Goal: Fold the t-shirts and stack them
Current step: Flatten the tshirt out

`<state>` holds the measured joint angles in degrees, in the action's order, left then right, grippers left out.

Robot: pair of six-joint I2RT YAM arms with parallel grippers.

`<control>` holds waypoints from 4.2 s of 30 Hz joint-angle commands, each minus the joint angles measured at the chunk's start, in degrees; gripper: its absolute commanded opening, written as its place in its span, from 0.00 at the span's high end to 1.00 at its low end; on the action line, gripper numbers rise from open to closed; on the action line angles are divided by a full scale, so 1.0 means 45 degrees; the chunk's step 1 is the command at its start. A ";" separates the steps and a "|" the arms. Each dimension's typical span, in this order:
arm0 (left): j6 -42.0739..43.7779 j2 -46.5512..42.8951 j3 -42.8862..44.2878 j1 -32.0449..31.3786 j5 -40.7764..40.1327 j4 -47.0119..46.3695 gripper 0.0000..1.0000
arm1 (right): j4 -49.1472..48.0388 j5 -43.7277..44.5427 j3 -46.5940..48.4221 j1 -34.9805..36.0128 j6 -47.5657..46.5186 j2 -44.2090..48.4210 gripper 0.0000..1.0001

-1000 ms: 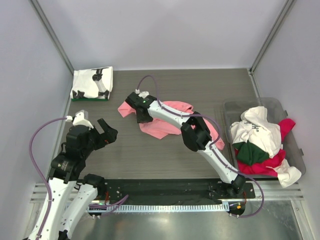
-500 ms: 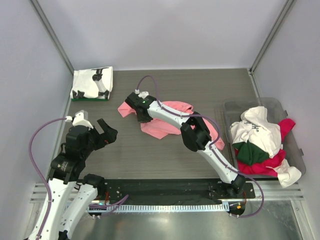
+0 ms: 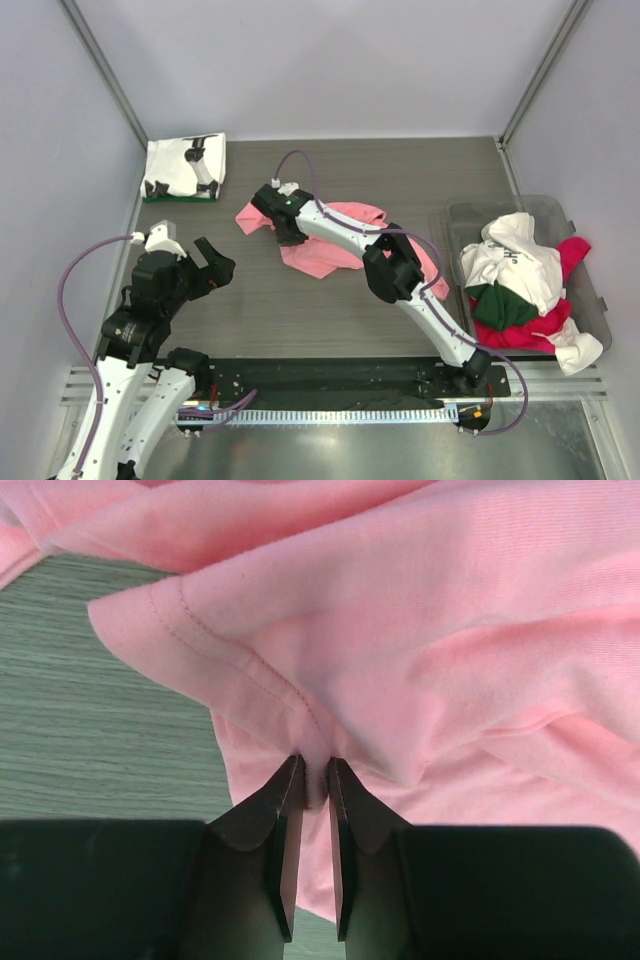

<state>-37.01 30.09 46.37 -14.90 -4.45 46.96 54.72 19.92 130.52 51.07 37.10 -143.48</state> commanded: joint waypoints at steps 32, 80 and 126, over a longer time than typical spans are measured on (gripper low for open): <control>0.0100 -0.0006 0.0067 -0.0030 -0.0066 -0.0455 0.00 | 0.0379 0.0183 -0.0391 -0.0020 -0.0296 0.1923 0.81; -0.0525 1.2801 0.1256 0.0321 -0.0379 -0.7310 0.37 | -0.0304 0.0612 -1.3945 -0.6505 -0.1565 1.5751 0.99; 0.2149 0.8243 0.6778 0.0615 -0.3639 -0.0988 1.00 | 0.1744 -0.0871 -0.7703 -0.7599 -0.1702 1.5438 0.99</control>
<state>-31.33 73.60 70.39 -12.64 -15.97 33.19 59.00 17.06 88.55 17.02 28.80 -75.40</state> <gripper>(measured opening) 0.004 0.038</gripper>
